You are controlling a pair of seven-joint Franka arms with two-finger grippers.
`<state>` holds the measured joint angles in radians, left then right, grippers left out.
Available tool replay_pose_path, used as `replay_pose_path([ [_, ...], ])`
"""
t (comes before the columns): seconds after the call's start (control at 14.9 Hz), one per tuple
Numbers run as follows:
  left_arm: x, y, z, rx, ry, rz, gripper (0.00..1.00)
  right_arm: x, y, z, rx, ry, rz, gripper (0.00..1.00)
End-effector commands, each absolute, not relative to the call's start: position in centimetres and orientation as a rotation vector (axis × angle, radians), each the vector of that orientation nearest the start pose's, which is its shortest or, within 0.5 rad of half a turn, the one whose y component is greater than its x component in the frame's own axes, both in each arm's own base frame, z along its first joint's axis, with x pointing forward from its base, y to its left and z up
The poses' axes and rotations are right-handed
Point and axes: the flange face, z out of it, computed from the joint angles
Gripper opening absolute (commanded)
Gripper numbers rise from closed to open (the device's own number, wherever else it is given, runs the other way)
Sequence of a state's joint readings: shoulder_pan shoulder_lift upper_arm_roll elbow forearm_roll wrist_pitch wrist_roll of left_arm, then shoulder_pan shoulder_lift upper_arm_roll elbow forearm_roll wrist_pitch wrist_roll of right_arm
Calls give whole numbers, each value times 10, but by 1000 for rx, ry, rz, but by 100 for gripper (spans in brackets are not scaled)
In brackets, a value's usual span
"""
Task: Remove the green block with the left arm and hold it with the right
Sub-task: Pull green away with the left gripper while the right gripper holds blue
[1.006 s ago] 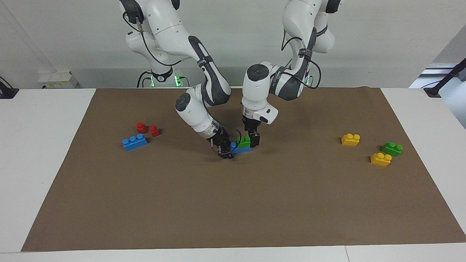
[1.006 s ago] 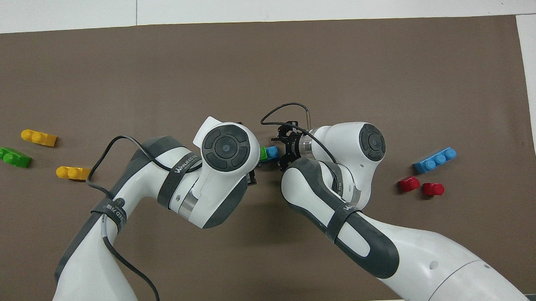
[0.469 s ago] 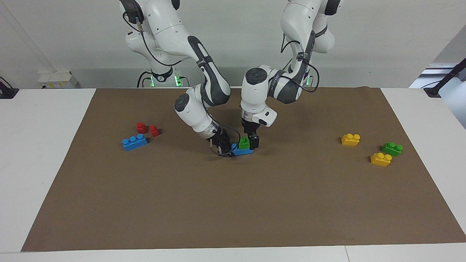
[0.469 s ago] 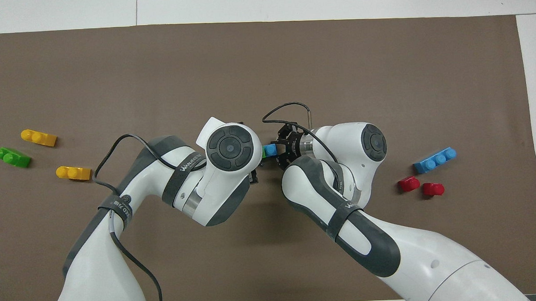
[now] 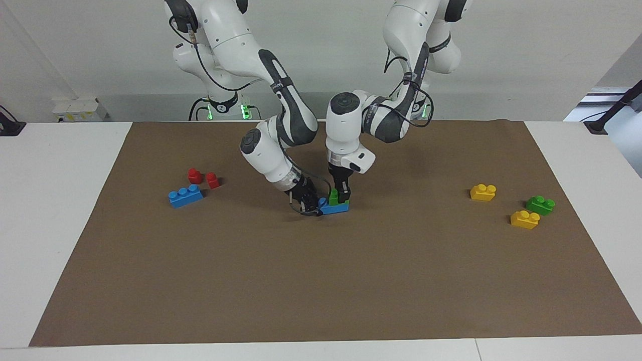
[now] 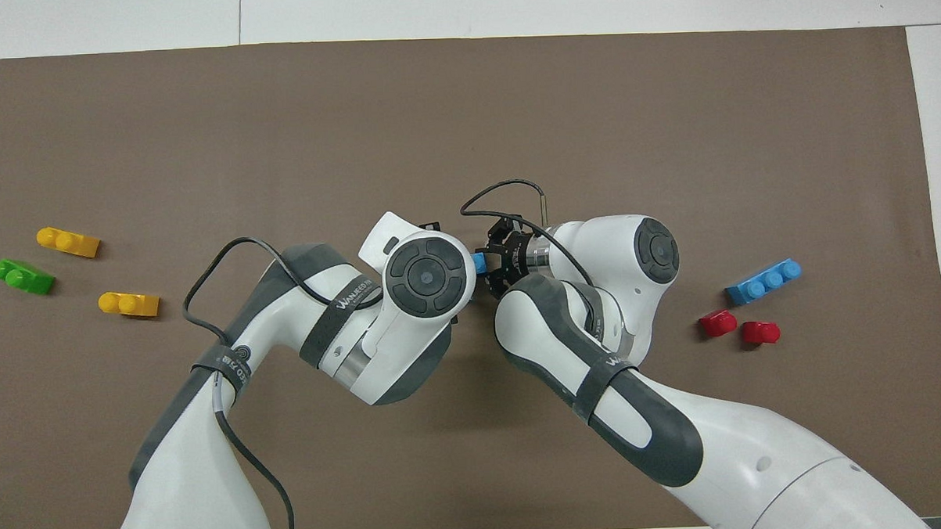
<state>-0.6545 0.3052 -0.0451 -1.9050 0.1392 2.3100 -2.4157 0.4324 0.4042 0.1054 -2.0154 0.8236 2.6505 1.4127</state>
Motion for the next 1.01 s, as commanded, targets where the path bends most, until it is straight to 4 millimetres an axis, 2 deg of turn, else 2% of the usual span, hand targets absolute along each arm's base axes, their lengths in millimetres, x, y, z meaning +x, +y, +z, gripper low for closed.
replay_pose_path([
  [0.0,477,-407,346,2085,2193,172,0,544,297,268,-1830,1913,403,0],
  [0.2,480,-404,356,2076,2193,176,0,549,291,271,-1818,1921,412,0],
  [0.34,480,-397,378,2058,2194,183,0,552,288,273,-1812,1922,417,0],
  [0.54,481,-375,418,2060,2202,201,0,552,288,273,-1812,1921,416,0],
  [0.6,483,-365,430,2075,2202,207,0,552,288,273,-1812,1921,416,0],
  [0.74,489,-337,455,2113,2183,214,0,560,274,282,-1794,1932,440,0],
  [0.87,506,-299,467,2184,2158,189,0,569,253,317,-1774,1913,493,0],
  [0.94,515,-276,471,2243,2122,170,0,574,235,338,-1773,1901,515,0],
])
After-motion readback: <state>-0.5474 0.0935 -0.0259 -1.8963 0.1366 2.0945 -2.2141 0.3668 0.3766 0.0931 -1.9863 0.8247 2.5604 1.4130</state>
